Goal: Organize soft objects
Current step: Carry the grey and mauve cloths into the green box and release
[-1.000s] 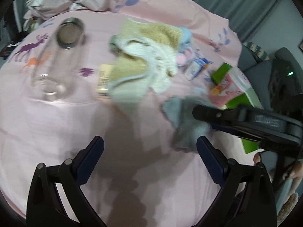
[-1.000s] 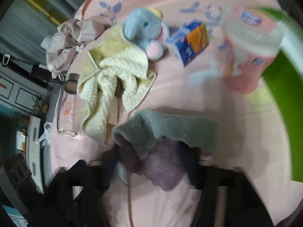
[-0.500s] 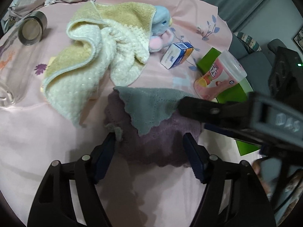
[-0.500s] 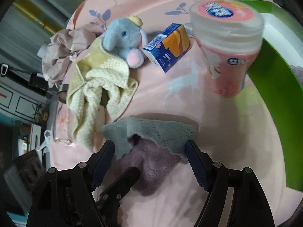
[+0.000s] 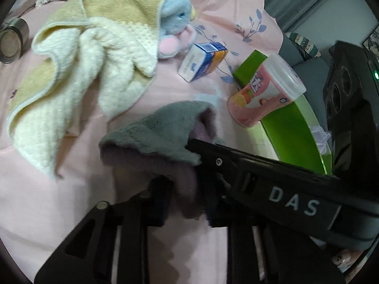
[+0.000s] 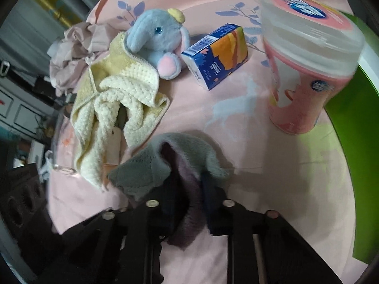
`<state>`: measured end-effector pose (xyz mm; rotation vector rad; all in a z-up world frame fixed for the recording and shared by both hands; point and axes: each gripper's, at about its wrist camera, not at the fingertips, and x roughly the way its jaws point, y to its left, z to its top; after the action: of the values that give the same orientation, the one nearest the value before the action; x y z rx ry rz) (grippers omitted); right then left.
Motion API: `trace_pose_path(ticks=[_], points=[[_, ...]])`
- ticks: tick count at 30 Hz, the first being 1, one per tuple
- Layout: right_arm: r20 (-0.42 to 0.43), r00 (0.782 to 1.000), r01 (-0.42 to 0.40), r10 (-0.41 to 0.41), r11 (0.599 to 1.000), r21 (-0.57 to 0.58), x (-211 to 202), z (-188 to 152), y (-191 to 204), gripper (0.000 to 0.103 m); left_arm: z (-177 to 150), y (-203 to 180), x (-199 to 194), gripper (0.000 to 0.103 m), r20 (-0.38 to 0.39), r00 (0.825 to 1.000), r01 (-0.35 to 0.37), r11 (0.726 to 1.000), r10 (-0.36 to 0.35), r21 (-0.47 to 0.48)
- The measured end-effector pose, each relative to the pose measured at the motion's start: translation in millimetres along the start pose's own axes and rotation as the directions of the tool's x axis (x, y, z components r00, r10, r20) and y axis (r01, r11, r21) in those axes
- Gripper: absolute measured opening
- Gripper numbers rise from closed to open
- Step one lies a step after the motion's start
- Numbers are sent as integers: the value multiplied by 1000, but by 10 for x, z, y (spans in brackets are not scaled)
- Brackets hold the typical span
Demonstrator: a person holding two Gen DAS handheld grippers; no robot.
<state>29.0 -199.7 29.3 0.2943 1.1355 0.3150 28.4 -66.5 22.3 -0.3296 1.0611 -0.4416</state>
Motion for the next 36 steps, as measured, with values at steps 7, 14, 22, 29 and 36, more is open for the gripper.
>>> trace_pose_path(ticks=[7,14,22,29,36], points=[[137,989,-49,52,998,-28,-531,33,-17,19,120,-477,-289,14,88,996,-13,995,4,103],[309,947,-83,86,996,-23,-1177,15,-187,19,202,-1110,-612,14,156,987,-8,968,-33,252],[456,889,-103,49,990,95,-1686,-10,-730,19,253,-1769,-496,14,139,987,19,912,-83,409],[480,877,-100,-37,961,257,-1721,-18,-1248,19,283,-2107,-97,13,55,994,62,878,-100,474],[459,881,-82,-116,918,388,-1664,-55,-1649,19,302,-2309,293,13,-38,993,119,861,-115,494]])
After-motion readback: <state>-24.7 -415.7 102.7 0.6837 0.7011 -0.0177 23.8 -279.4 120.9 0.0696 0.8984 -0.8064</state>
